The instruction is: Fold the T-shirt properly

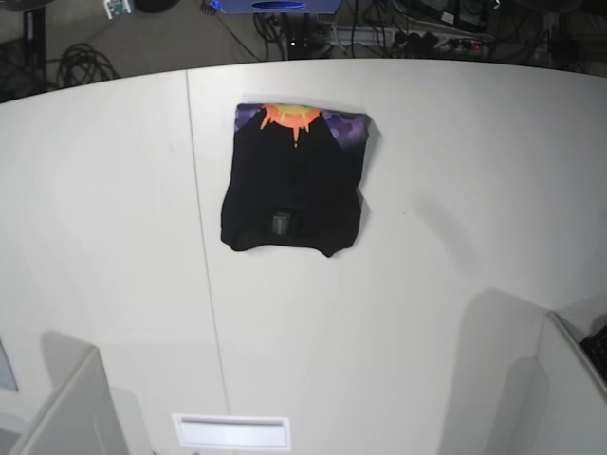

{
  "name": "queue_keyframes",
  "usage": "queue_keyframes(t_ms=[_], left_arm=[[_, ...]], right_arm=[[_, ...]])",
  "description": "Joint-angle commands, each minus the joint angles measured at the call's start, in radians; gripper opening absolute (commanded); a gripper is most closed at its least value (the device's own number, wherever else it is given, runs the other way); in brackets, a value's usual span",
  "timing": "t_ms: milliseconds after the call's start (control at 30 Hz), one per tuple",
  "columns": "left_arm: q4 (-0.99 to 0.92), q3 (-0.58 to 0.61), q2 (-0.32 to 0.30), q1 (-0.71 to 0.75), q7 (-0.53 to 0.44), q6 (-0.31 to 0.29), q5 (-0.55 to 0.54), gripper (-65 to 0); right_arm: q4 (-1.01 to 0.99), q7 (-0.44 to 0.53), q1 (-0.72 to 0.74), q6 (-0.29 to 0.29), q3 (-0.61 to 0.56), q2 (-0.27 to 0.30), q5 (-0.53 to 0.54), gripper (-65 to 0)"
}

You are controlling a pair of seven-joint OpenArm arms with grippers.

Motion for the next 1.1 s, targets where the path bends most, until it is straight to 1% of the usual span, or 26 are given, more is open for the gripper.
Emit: queue_keyframes(t_ms=[0, 100, 167, 200, 300, 333, 400, 467, 567, 700, 867, 933, 1000, 1067], left_arm=[[-0.026, 0.009, 0.010, 0.023, -0.022, 0.002, -0.005, -65.0], [-0.135, 0.038, 0.018, 0.020, -0.021, 0.002, -0.005, -65.0], [-0.208, 0.078, 0.018, -0.004, 0.007, 0.002, -0.005, -65.0], [-0.248, 0.094, 0.018, -0.020, 0.030, 0.002, -0.007, -65.0], [-0.371, 0.137, 0.028, -0.087, 0.151, 0.002, -0.007, -65.0], [-0.420, 0.138, 0.041, -0.118, 0.182, 0.002, -0.007, -65.0], [-0.509, 0.124, 0.064, -0.168, 0.212, 0.002, -0.007, -65.0], [-0.630, 0.107, 0.084, -0.248, 0.215, 0.002, -0.007, -65.0], [-0.828, 0.084, 0.096, -0.379, 0.215, 0.002, -0.007, -65.0], [-1.098, 0.069, 0.100, -0.546, 0.217, 0.002, -0.007, -65.0], [-1.453, 0.064, 0.100, -0.773, 0.220, 0.002, -0.007, -65.0], [-1.559, 0.064, 0.100, -0.847, 0.222, 0.002, -0.007, -65.0], [-1.592, 0.063, 0.100, -0.897, 0.222, 0.002, -0.007, -65.0], [-1.592, 0.063, 0.105, -0.911, 0.222, 0.002, -0.007, -65.0]], right_arm=[[0.008, -0.006, -0.019, 0.002, -0.009, 0.009, 0.006, -65.0], [-0.038, -0.052, 0.002, 0.002, -0.077, 0.037, 0.006, -65.0], [-0.094, -0.066, 0.033, 0.002, -0.123, 0.051, 0.006, -65.0], [-0.127, -0.071, 0.048, 0.002, -0.139, 0.052, 0.006, -65.0], [-0.258, -0.085, 0.119, 0.000, -0.186, 0.065, 0.006, -65.0], [-0.311, -0.085, 0.148, 0.000, -0.196, 0.066, 0.006, -65.0], [-0.399, -0.083, 0.189, 0.000, -0.207, 0.071, 0.006, -65.0], [-0.500, -0.068, 0.245, 0.000, -0.205, 0.066, 0.006, -65.0], [-0.632, -0.039, 0.320, 0.000, -0.207, 0.069, 0.006, -65.0], [-0.858, 0.023, 0.449, 0.002, -0.207, 0.072, 0.006, -65.0], [-1.304, 0.187, 0.739, 0.002, -0.209, 0.098, 0.006, -65.0], [-1.436, 0.253, 0.820, 0.002, -0.216, 0.103, 0.006, -65.0], [-1.505, 0.310, 0.869, 0.002, -0.294, 0.105, 0.006, -65.0], [-1.510, 0.347, 0.880, 0.002, -0.406, 0.105, 0.006, -65.0]])
